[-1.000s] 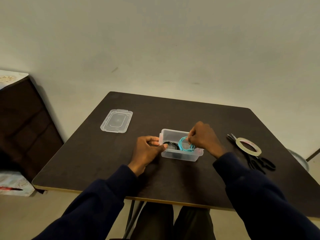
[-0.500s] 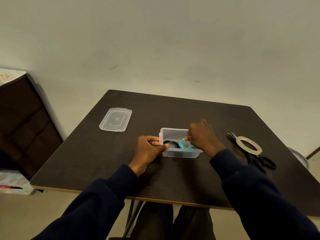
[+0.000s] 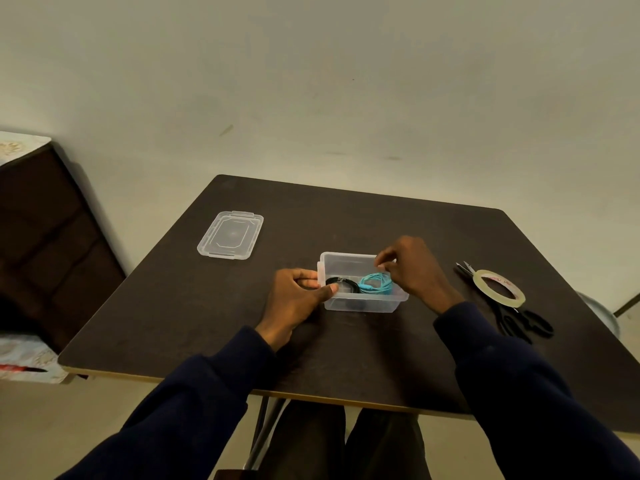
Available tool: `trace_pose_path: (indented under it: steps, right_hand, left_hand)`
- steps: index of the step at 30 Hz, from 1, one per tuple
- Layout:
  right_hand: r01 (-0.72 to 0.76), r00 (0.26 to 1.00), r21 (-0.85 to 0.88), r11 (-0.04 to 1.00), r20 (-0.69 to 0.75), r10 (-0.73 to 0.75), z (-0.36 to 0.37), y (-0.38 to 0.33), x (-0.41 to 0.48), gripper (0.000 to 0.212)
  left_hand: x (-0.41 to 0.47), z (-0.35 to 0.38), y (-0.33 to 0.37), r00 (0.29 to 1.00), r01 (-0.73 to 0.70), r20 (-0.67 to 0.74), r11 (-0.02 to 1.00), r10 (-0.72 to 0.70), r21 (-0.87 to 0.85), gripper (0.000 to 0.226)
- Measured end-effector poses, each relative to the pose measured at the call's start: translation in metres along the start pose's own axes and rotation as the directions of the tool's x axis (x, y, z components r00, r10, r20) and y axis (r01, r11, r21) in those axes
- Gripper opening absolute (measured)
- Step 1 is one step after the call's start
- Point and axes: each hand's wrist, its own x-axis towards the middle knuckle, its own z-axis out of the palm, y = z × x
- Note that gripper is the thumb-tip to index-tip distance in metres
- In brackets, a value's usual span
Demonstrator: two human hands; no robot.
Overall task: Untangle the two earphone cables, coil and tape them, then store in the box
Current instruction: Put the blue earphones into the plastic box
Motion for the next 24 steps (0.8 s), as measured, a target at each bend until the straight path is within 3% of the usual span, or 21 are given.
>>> trace_pose_path:
  steps: [7,16,24]
  right_hand:
    - [0.055,0.97,-0.047,0.997,0.24,-0.042,-0.013,-0.004,-0.008,0.022]
    - [0.214,0.945,-0.325,0.921,0.307,-0.111,-0.017,-0.025,-0.016,0.033]
    - [0.32,0.831,-0.37,0.872,0.552,-0.071,-0.025,-0.021,0.009,0.027]
  left_hand:
    - [-0.001,0.0,-0.001,1.0,0.0,0.003,1.0,-0.001,0.003,0.034]
    - [-0.004,0.0,0.001,1.0,-0.011,0.005,1.0,0.011,0.01,0.032]
    - [-0.002,0.001,0.001,1.0,0.003,-0.003,1.0,-0.003,0.013,0.035]
